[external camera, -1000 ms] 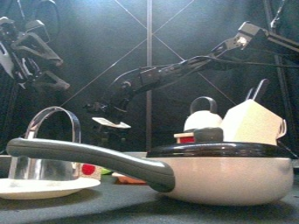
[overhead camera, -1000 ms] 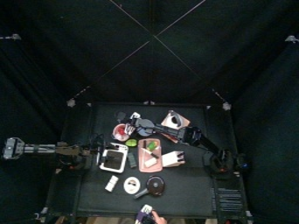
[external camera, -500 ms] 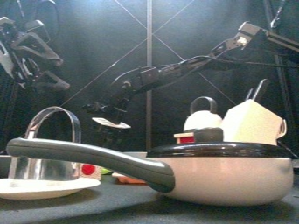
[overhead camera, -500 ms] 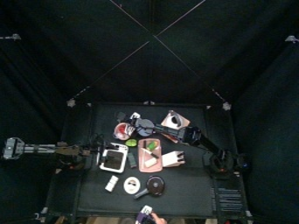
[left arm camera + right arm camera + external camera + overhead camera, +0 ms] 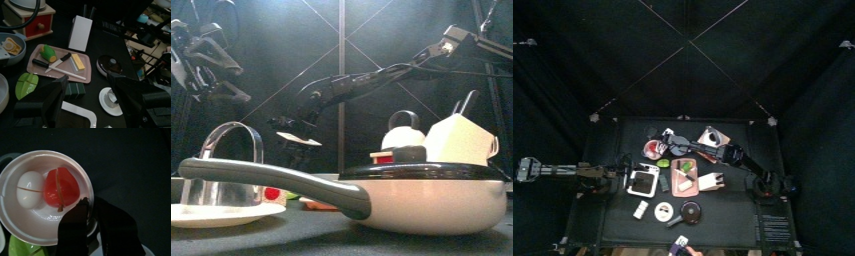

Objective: Grab pot

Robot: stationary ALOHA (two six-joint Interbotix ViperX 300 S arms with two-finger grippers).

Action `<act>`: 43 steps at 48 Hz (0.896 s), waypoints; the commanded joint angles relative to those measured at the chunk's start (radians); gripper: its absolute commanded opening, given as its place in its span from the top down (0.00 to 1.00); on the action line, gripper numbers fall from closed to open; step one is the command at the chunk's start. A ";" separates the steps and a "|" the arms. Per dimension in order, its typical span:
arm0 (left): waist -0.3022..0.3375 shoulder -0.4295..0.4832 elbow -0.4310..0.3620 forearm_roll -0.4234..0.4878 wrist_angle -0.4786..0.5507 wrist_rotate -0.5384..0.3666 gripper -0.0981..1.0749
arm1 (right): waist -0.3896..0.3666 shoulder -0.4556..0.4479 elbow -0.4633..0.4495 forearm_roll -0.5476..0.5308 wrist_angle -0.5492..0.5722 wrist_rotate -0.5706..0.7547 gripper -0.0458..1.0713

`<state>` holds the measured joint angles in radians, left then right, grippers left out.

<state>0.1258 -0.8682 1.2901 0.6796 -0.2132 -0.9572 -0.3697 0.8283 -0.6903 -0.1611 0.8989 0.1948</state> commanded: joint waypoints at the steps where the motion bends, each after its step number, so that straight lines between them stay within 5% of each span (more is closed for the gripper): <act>1: 0.002 0.002 -0.012 -0.002 -0.005 0.002 0.09 | -0.008 -0.081 -0.037 0.032 0.014 0.008 0.70; 43: 0.003 0.000 -0.008 -0.014 -0.003 0.002 0.09 | 0.012 -0.215 -0.035 0.115 0.115 0.012 0.71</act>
<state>0.1258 -0.8698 1.2916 0.6673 -0.2132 -0.9572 -0.3543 0.6903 -0.6980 -0.0675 1.0124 0.2102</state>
